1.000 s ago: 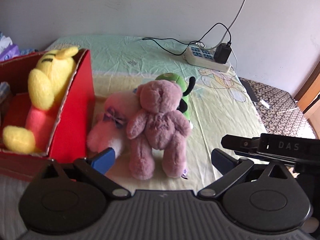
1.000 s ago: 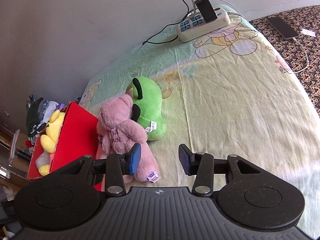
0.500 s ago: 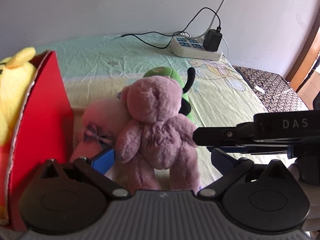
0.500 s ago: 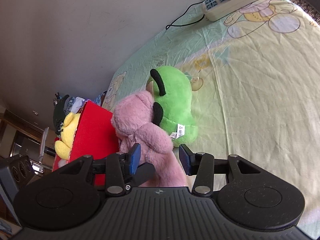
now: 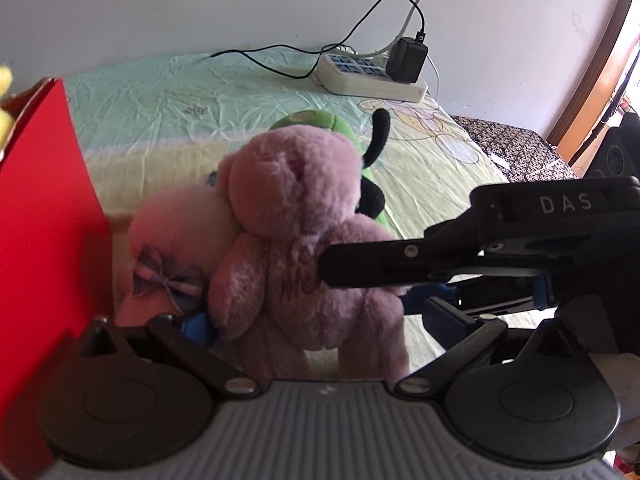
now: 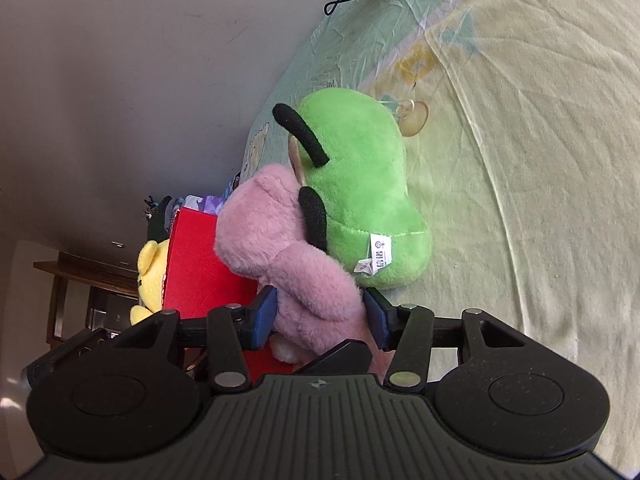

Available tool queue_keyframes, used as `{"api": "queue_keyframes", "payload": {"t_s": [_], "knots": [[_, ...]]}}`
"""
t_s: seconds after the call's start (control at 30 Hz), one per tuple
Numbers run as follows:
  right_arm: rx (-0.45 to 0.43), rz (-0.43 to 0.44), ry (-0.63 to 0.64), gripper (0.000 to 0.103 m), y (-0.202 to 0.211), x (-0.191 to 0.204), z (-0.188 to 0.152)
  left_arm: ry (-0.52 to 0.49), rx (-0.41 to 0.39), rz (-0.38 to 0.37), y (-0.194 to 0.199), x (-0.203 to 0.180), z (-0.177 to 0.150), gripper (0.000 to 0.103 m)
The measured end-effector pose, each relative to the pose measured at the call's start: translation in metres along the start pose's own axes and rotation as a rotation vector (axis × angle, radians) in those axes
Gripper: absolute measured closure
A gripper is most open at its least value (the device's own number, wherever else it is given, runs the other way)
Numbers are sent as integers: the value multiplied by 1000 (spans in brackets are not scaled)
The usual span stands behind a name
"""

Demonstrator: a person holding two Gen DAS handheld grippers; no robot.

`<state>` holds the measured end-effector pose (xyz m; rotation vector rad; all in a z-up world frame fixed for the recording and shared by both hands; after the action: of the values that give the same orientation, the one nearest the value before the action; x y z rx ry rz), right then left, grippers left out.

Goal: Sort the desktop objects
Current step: 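Close the right gripper on the pink teddy bear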

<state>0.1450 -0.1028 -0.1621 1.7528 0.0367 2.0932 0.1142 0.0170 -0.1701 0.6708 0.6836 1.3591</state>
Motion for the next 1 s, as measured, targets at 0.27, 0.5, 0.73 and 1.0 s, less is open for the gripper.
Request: {"api": "queue_keyframes", "payload": {"t_s": [0.27,0.5,0.73,1.0], "knots": [[14,11,11,62,8,10,-3,39,0,-59,9,4,1,0],[33,-1,67,68,23,19,-19,56,7,-102,28,-6,-8,0],[61,-58,116,69,42,22,-46,64,49,-138,44,-23,-35,0],[71,-95,102,71,58,20,-75,75,84,-164,60,-40,-63,0]]}}
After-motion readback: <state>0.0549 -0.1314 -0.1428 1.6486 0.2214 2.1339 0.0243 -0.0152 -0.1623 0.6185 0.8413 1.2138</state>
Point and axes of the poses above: each gripper's, at about its wrist camera, not at the fingertips, and y roughly against the way its jaws point, x to its left, z to its top, the point moved 9 cm from there along -y, roughly the way its jaws point, and after that the axes turned 11 degrees about z, right-handed, at the moved point
